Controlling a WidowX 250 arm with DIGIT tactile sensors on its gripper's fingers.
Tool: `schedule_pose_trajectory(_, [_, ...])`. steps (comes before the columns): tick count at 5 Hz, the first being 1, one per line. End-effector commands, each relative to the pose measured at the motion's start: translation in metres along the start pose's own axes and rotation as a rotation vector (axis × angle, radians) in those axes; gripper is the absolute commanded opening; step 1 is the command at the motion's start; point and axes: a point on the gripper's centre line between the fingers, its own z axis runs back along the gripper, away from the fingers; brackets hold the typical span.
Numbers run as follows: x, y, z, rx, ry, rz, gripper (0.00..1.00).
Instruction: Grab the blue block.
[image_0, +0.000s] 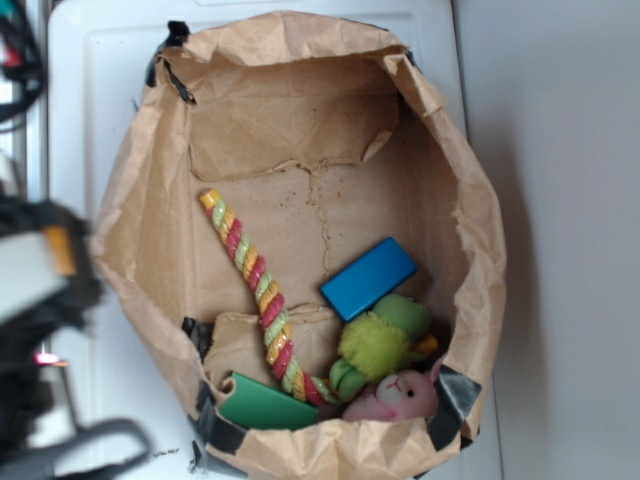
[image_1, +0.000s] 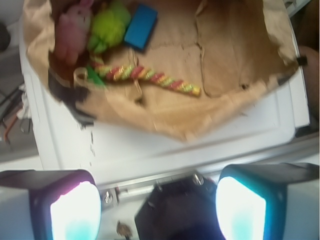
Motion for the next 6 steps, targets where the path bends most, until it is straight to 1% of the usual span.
schedule_pose_trajectory(1, [0.044,-0.001,-0.010,-0.066,-0.052,0.152,1.00])
schedule_pose_trajectory(2, [0.061,-0.001,-0.027,-0.100,-0.057,0.193,1.00])
schedule_pose_trajectory(3, [0.079,0.009,-0.039,-0.093,-0.168,0.342,1.00])
schedule_pose_trajectory(4, [0.091,0.015,-0.048,-0.074,-0.228,0.426,1.00])
schedule_pose_trajectory(5, [0.098,0.020,-0.057,-0.058,-0.232,0.494,1.00])
schedule_pose_trajectory(6, [0.108,0.026,-0.064,-0.068,-0.197,0.506,1.00])
